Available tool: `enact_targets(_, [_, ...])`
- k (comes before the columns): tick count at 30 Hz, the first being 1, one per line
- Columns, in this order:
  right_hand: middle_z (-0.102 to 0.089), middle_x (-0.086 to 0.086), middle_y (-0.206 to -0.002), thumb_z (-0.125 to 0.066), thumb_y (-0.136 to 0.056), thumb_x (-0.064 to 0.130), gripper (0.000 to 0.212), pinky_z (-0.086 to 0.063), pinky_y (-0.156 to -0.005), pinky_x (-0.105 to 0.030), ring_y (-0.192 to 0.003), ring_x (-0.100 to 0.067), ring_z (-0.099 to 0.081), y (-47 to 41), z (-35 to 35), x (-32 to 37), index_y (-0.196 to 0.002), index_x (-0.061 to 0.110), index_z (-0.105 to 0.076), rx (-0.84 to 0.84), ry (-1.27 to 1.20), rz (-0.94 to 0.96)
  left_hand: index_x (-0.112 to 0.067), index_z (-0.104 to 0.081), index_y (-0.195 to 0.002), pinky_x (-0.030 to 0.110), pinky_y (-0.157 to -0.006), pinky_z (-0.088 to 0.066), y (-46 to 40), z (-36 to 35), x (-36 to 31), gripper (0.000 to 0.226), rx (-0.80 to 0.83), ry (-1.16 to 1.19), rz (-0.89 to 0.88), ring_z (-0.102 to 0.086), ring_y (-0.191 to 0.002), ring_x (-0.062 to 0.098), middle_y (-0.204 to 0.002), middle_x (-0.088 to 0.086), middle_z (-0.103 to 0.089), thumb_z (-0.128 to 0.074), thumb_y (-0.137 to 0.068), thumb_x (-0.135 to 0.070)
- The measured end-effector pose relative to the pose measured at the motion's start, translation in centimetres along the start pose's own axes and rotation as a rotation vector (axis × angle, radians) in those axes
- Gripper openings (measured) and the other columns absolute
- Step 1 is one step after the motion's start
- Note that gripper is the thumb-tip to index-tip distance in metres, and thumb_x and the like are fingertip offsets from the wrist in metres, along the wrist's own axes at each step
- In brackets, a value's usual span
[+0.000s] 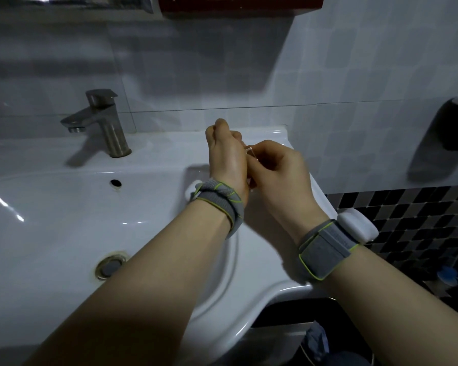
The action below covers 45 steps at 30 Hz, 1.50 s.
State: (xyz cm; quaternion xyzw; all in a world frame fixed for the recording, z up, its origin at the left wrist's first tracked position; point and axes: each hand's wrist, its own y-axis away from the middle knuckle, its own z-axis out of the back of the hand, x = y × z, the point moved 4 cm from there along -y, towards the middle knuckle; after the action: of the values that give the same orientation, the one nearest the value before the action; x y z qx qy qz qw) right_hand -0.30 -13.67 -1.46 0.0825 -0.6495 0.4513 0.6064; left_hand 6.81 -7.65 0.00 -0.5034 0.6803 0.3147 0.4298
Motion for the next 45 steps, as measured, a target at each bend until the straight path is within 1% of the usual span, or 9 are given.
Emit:
enact_targets(5, [-0.063,0.001,-0.062,-0.063,-0.087,0.009,0.014,-0.048,-0.053,-0.029,-0.052,-0.012,-0.056,-0.6,0.6,0.2,-0.075,0.011,-0.069,0.0,-0.082,-0.033,-0.015,-0.042,-0.084,0.028,-0.059,-0.038,-0.2,0.2,-0.8,0.024,-0.016,-0.132,-0.159,-0.045,-0.064,0.02,-0.076,0.0,-0.047,-0.036,-0.103,-0.029])
enact_targets(11, [-0.063,-0.008,-0.067,-0.062,-0.088,-0.001,0.019,-0.044,-0.052,-0.025,-0.054,-0.013,-0.053,-1.2,1.4,0.2,-0.074,0.01,-0.068,0.071,-0.199,-0.086,-0.016,-0.044,-0.079,0.038,-0.073,-0.048,-0.9,1.1,-1.4,0.027,0.022,-0.478,-0.468,-0.058,-0.076,0.027,-0.074,0.0,-0.057,-0.043,-0.103,-0.029])
enact_targets(13, [-0.063,-0.008,-0.068,-0.062,-0.088,0.0,0.019,-0.042,-0.051,-0.025,-0.056,-0.015,-0.053,-1.5,1.9,0.1,-0.073,0.011,-0.068,0.09,-0.187,-0.089,-0.016,-0.045,-0.08,0.041,-0.072,-0.051,-0.9,1.4,-1.4,0.025,0.058,-0.536,-0.546,-0.062,-0.076,0.029,-0.073,0.004,-0.059,-0.048,-0.101,-0.029])
enact_targets(18, [-0.068,-0.003,-0.07,-0.064,-0.088,0.006,0.018,-0.044,-0.056,-0.02,-0.061,-0.011,-0.056,-1.8,3.6,-0.5,-0.075,0.018,-0.068,0.072,-0.023,-0.041,-0.013,-0.049,-0.086,0.033,-0.065,-0.048,-0.2,1.4,-1.1,0.02,0.16,-0.693,-0.661,-0.063,-0.071,0.019,-0.075,0.006,-0.065,-0.053,-0.099,-0.029])
enact_targets(22, [-0.069,-0.003,-0.072,-0.066,-0.087,0.007,0.021,-0.048,-0.066,-0.032,-0.067,-0.015,-0.06,-1.6,4.1,-1.3,-0.073,0.023,-0.068,0.062,0.003,-0.026,-0.013,-0.052,-0.088,0.039,-0.068,-0.053,0.1,1.8,-0.5,0.018,0.214,-0.751,-0.692,-0.065,-0.072,0.019,-0.073,-0.002,-0.067,-0.054,-0.098,-0.028])
enact_targets(29, [-0.062,0.009,-0.068,-0.066,-0.086,0.009,0.016,-0.045,-0.066,-0.022,-0.064,-0.009,-0.054,-1.2,4.2,-2.6,-0.08,0.023,-0.069,0.087,0.142,-0.032,-0.009,-0.053,-0.087,0.039,-0.071,-0.051,0.3,2.8,0.5,0.018,0.275,-0.849,-0.716,-0.063,-0.074,0.017,-0.076,-0.01,-0.063,-0.055,-0.099,-0.022])
enact_targets(34, [-0.064,0.012,-0.069,-0.065,-0.084,0.014,0.014,-0.053,-0.075,-0.035,-0.074,-0.023,-0.062,-1.3,3.9,-2.9,-0.083,0.025,-0.074,0.095,0.222,-0.032,-0.012,-0.053,-0.085,0.041,-0.07,-0.051,0.1,3.2,0.9,0.017,0.279,-0.88,-0.715,-0.061,-0.073,0.018,-0.079,-0.002,-0.065,-0.056,-0.098,-0.024])
enact_targets(36, [-0.064,0.017,-0.067,-0.066,-0.083,0.017,0.014,-0.054,-0.074,-0.038,-0.073,-0.02,-0.062,-1.2,3.9,-3.2,-0.081,0.029,-0.074,0.103,0.231,-0.058,-0.011,-0.054,-0.084,0.04,-0.07,-0.051,0.1,3.4,1.0,0.017,0.275,-0.888,-0.727,-0.061,-0.073,0.018,-0.079,-0.001,-0.064,-0.056,-0.097,-0.023])
enact_targets(45, [-0.062,0.018,-0.072,-0.063,-0.087,0.01,0.021,-0.043,-0.071,-0.02,-0.063,-0.004,-0.054,-0.8,3.7,-2.8,-0.099,0.019,-0.077,0.132,0.272,-0.095,-0.009,-0.055,-0.087,0.026,-0.072,-0.047,0.2,3.6,2.0,0.015,0.204,-0.803,-0.662,-0.059,-0.08,0.014,-0.089,0.004,-0.062,-0.052,-0.098,-0.018])
